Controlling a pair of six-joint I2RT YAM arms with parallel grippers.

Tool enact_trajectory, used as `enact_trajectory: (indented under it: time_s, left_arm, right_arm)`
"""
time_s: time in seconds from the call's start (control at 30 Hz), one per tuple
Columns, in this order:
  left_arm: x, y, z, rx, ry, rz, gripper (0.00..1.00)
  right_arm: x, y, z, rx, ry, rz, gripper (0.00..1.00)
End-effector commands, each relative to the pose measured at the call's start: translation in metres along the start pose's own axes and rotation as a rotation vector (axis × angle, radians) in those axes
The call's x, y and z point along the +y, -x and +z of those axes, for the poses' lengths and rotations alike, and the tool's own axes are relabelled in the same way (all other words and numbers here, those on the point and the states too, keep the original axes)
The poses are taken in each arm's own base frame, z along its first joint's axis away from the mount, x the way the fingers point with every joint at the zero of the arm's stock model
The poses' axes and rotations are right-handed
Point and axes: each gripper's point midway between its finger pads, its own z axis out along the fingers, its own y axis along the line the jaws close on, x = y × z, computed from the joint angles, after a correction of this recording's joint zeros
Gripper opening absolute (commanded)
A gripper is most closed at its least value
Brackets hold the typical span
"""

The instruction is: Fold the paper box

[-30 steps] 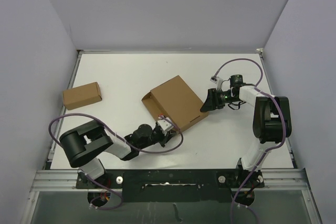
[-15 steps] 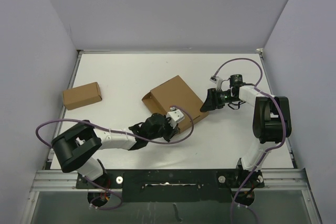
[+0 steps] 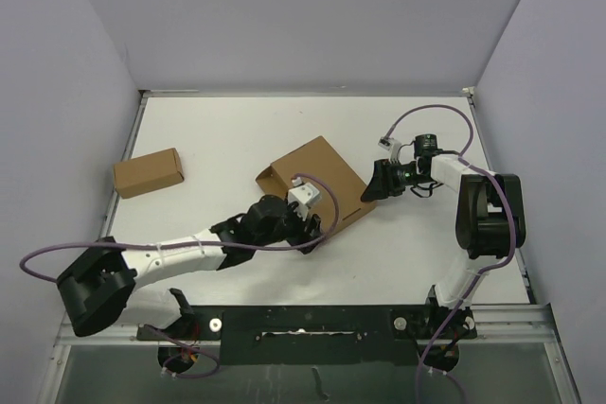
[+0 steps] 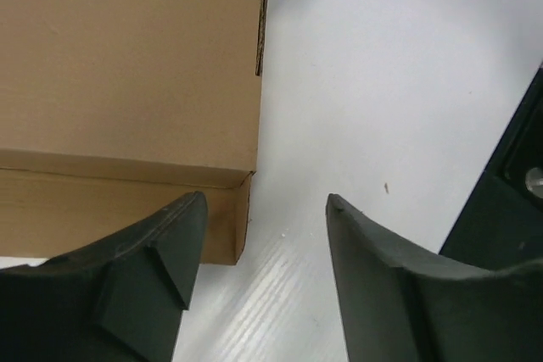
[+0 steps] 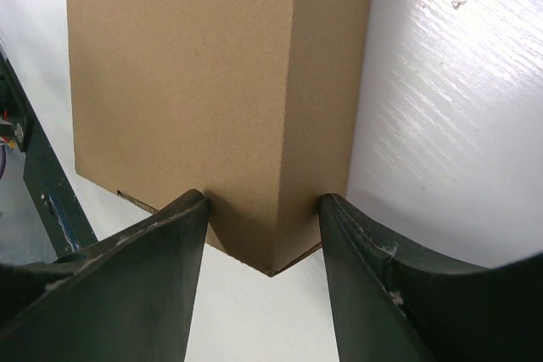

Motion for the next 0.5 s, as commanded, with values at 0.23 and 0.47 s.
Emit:
enact_trajectory:
  time_s: [0.23,0.47]
  left_arm:
    - [0.008,0.017,-0.052,-0.135,-0.001,-0.348,0.95]
    - [0.034,-0.001,-0.066,-0.201,0.072,-0.591,0.98]
  right_arm:
    - [-0.021,-0.004,0.005,0.038,-0.082,-0.046,0.53]
    - [-0.021,-0.004,0.005,0.039,-0.083,-0.048,0.53]
